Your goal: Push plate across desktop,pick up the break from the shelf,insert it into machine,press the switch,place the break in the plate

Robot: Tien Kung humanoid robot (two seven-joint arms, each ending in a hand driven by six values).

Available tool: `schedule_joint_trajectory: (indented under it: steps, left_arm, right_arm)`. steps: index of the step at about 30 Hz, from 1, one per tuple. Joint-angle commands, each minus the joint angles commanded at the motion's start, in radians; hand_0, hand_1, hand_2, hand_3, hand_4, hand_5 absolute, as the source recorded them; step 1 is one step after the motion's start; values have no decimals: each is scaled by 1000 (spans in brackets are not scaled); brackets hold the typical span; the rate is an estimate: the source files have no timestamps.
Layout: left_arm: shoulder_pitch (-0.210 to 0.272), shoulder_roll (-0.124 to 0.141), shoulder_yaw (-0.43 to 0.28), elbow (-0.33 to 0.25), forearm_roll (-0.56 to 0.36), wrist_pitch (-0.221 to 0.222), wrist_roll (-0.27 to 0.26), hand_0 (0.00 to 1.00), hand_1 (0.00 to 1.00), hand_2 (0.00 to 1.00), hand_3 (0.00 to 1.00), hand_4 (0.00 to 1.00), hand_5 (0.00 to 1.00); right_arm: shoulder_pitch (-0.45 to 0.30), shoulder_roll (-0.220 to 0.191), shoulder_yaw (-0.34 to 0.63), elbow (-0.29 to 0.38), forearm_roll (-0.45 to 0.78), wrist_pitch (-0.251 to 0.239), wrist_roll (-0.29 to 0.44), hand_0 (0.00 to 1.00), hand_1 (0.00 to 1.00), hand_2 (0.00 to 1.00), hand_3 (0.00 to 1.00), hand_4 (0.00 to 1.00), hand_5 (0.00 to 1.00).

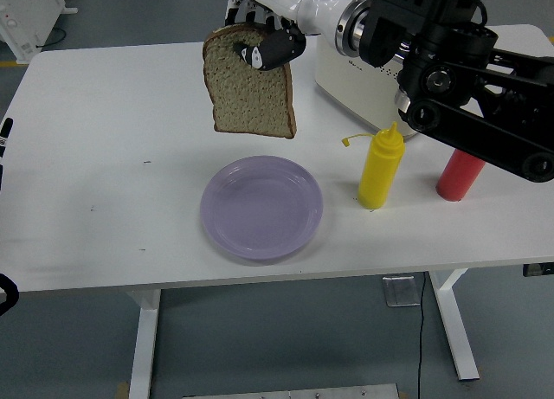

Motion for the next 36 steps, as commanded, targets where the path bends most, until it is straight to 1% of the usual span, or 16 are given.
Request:
schedule_joint_trajectory:
  steps: [5,12,21,27,28,33,34,36]
  left_arm:
    - [-1,-1,0,2,0,0,0,869,826,875,781,708,998]
    - [-2,-2,-1,2,1,0,0,869,825,875,779,709,998]
    - [-3,-3,0,2,1,0,0,870,824,875,780,709,998]
    - [-3,-4,-2,2,2,0,0,870,824,875,779,709,998]
    - [-3,-4,-2,2,2,0,0,870,825,875,778,708,998]
    - [-4,-4,-1,1,2,1,0,870,825,875,778,708,998]
    - [-4,-4,-1,1,2,1,0,870,824,875,778,708,998]
    - [-3,-4,-1,1,2,1,0,870,824,875,778,708,998]
  right_arm:
    - [-21,17,-51,-24,95,-20,3,210,271,373,470,337,102]
    - [-45,25,-86,-31,163,-33,9,210,271,374,471,334,104]
    - [-66,40,-129,-45,195,-45,22,220,275,377,473,340,102]
    - [-84,49,-143,-74,208,-62,37,227,285,385,476,342,105]
    - [-87,50,-144,-81,211,-64,39,251,334,423,485,355,102]
    - [-100,56,-151,-110,227,-74,50,251,334,423,485,355,102]
    - [-102,56,-152,-115,230,-76,52,262,358,436,495,359,109]
    - [-107,58,-154,-125,238,-80,57,262,358,436,495,359,109]
